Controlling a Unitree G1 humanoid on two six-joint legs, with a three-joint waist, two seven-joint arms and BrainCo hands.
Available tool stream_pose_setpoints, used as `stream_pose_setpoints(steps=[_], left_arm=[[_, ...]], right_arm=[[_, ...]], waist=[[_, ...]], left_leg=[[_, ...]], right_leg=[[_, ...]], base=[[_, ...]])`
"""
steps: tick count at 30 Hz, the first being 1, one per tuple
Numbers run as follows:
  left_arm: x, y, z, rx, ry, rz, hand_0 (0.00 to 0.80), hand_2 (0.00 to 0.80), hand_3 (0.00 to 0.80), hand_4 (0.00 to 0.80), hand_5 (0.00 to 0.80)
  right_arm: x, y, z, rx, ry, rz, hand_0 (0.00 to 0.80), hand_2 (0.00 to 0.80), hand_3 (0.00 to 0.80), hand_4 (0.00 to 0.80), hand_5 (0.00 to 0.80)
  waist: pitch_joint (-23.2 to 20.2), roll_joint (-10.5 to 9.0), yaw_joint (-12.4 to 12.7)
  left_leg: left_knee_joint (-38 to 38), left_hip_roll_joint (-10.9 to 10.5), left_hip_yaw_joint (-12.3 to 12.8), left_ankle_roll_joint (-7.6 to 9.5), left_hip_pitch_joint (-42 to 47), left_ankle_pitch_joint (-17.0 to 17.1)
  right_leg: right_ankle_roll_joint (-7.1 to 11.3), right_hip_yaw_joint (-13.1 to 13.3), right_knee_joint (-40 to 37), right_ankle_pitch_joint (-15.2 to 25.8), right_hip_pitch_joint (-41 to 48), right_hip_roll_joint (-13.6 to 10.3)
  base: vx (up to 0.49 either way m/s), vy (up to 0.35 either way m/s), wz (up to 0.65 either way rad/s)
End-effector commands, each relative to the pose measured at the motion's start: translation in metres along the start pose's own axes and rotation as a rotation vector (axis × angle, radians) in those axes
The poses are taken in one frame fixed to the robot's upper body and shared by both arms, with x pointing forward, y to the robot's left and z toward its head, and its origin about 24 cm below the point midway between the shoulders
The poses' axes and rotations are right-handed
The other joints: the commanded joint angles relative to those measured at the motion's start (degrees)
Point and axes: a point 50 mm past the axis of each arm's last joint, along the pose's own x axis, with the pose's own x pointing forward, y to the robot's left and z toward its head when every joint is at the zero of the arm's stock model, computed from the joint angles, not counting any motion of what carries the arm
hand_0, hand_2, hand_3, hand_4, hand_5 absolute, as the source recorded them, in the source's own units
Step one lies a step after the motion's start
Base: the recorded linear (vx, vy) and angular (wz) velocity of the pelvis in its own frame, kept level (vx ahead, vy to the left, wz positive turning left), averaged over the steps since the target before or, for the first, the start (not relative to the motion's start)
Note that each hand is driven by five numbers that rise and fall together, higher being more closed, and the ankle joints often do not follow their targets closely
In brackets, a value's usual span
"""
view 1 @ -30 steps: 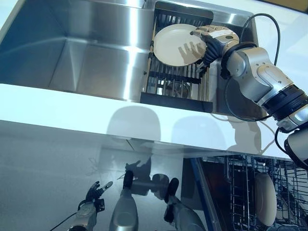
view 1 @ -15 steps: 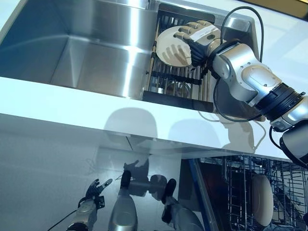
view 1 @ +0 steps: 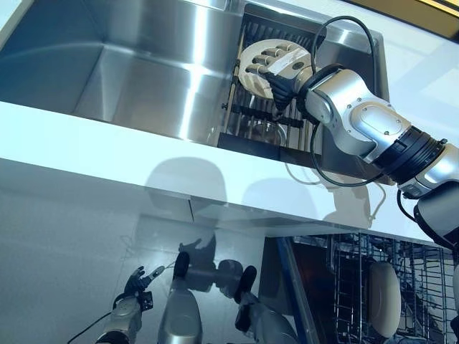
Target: Take plates into dishwasher
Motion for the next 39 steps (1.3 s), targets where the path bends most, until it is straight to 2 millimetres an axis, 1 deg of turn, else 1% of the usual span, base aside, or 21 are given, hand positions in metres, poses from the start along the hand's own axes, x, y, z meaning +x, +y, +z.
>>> stream_pose_setpoints(steps=[1, 3, 13, 24, 34, 39], left_arm=[[0.003, 0.006, 0.011, -0.018, -0.037, 0.027, 0.0, 0.0, 0.0, 0.0, 0.0], [0.003, 0.006, 0.011, -0.02, -0.037, 0.026, 0.0, 0.0, 0.0, 0.0, 0.0], [0.002, 0.007, 0.009, -0.026, -0.039, 0.025, 0.0, 0.0, 0.0, 0.0, 0.0], [0.002, 0.004, 0.009, -0.03, -0.041, 0.013, 0.0, 0.0, 0.0, 0.0, 0.0], [0.002, -0.002, 0.013, -0.043, -0.056, -0.008, 0.0, 0.0, 0.0, 0.0, 0.0], [0.001, -0.004, 0.012, -0.047, -0.053, -0.015, 0.0, 0.0, 0.0, 0.0, 0.0]], right_arm=[[-0.003, -0.026, -0.008, -0.129, 0.061, -0.072, 0.0, 0.0, 0.0, 0.0, 0.0], [-0.003, -0.025, -0.009, -0.128, 0.065, -0.07, 0.0, 0.0, 0.0, 0.0, 0.0], [-0.004, -0.018, -0.026, -0.122, 0.148, -0.036, 0.0, 0.0, 0.0, 0.0, 0.0], [-0.004, -0.02, -0.048, -0.11, 0.253, -0.038, 0.0, 0.0, 0.0, 0.0, 0.0], [-0.006, -0.023, -0.07, -0.065, 0.345, -0.041, 0.0, 0.0, 0.0, 0.0, 0.0], [-0.006, -0.022, -0.075, -0.044, 0.375, -0.043, 0.0, 0.0, 0.0, 0.0, 0.0]], waist=[[-1.2, -2.07, 1.2], [-1.1, -2.04, 1.2], [-0.4, -1.7, 1.1], [0.5, -1.17, 1.0], [2.7, -0.24, 1.2], [3.6, 0.27, 1.5]], left_leg=[[-0.8, -2.0, 0.1, 2.34, -1.9, -1.0], [-0.8, -2.0, 0.1, 2.34, -1.9, -1.0], [-0.8, -2.2, 0.2, 2.4, -2.4, -0.7], [-0.8, -2.4, 0.2, 2.44, -3.1, -0.5], [-0.8, -2.5, -0.2, 2.44, -4.6, 0.2], [-0.8, -2.7, -0.5, 2.36, -5.4, 0.7]], right_leg=[[5.59, -0.7, -0.1, -0.2, 1.2, -3.5], [5.56, -0.7, -0.1, -0.2, 1.1, -3.4], [5.55, -0.6, -0.1, 0.0, 0.6, -3.5], [5.54, -0.6, -0.1, 0.3, -0.1, -3.7], [5.47, -0.6, -0.1, 0.9, -1.5, -3.9], [5.47, -0.9, -0.1, 1.1, -2.0, -3.9]], base=[[0.0, 0.0, 0.0], [0.0, 0.0, 0.0], [0.0, 0.0, 0.0], [0.0, 0.0, 0.0], [-0.003, 0.004, 0.01], [0.003, 0.018, 0.08]])
